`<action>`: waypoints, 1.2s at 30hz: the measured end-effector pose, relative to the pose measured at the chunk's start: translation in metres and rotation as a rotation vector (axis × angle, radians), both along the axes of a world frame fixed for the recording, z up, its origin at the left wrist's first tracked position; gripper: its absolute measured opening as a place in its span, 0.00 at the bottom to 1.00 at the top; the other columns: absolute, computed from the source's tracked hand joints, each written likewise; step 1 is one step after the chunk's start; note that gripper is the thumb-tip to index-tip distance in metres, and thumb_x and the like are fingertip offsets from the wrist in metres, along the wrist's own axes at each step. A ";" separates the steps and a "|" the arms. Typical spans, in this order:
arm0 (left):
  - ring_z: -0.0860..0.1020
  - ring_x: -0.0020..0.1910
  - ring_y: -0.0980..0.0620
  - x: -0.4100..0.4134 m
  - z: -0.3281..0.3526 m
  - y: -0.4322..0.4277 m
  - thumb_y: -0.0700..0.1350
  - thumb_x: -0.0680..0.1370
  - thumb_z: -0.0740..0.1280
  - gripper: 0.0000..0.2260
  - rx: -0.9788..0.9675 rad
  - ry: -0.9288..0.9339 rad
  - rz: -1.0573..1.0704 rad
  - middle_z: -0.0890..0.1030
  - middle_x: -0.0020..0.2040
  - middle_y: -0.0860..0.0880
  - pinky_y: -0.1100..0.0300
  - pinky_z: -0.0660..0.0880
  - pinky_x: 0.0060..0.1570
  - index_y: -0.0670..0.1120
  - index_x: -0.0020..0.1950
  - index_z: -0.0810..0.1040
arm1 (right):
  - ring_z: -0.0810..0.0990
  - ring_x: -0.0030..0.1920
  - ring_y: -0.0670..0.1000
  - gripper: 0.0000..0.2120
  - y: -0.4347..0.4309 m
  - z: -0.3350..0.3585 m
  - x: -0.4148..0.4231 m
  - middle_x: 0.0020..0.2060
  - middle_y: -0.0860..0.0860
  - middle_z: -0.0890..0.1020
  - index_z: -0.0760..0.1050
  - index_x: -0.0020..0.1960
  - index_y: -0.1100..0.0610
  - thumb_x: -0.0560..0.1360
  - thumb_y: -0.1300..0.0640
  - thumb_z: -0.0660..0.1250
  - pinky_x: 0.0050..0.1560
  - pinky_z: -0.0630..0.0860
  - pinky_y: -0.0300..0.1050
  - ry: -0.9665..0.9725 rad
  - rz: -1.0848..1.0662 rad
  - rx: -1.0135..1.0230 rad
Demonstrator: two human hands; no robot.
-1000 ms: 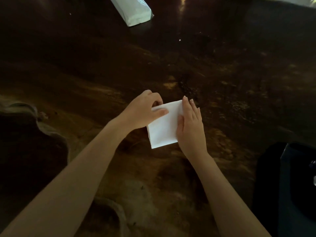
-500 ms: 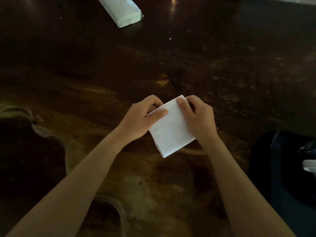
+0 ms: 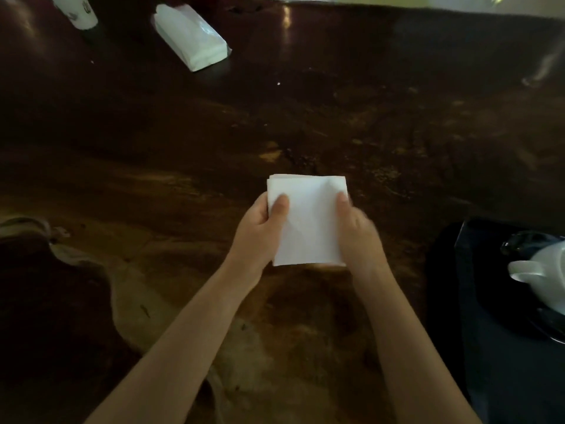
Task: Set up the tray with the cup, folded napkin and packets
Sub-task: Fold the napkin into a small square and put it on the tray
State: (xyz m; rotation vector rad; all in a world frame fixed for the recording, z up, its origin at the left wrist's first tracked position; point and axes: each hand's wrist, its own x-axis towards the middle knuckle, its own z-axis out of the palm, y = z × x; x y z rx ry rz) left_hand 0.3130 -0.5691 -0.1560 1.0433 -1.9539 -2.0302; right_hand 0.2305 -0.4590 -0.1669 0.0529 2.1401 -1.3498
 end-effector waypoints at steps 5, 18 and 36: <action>0.77 0.36 0.57 0.000 -0.014 0.028 0.55 0.80 0.53 0.09 -0.229 -0.032 0.189 0.76 0.39 0.54 0.69 0.74 0.33 0.54 0.47 0.70 | 0.80 0.34 0.45 0.16 0.009 -0.006 0.020 0.37 0.48 0.79 0.72 0.43 0.51 0.75 0.39 0.58 0.23 0.74 0.32 0.279 0.063 0.038; 0.80 0.40 0.54 0.010 -0.013 0.056 0.56 0.79 0.54 0.10 -0.078 -0.038 0.164 0.79 0.42 0.53 0.58 0.79 0.39 0.58 0.43 0.72 | 0.82 0.43 0.47 0.16 0.052 -0.008 0.037 0.46 0.48 0.82 0.77 0.50 0.50 0.76 0.40 0.58 0.41 0.79 0.40 -0.098 -0.026 -0.191; 0.77 0.40 0.56 -0.022 0.070 0.070 0.58 0.78 0.57 0.08 -0.273 0.038 -0.022 0.74 0.40 0.58 0.63 0.75 0.37 0.56 0.47 0.70 | 0.83 0.40 0.47 0.10 0.065 0.071 0.025 0.38 0.47 0.82 0.77 0.43 0.47 0.77 0.45 0.60 0.41 0.80 0.42 0.314 -0.252 -0.243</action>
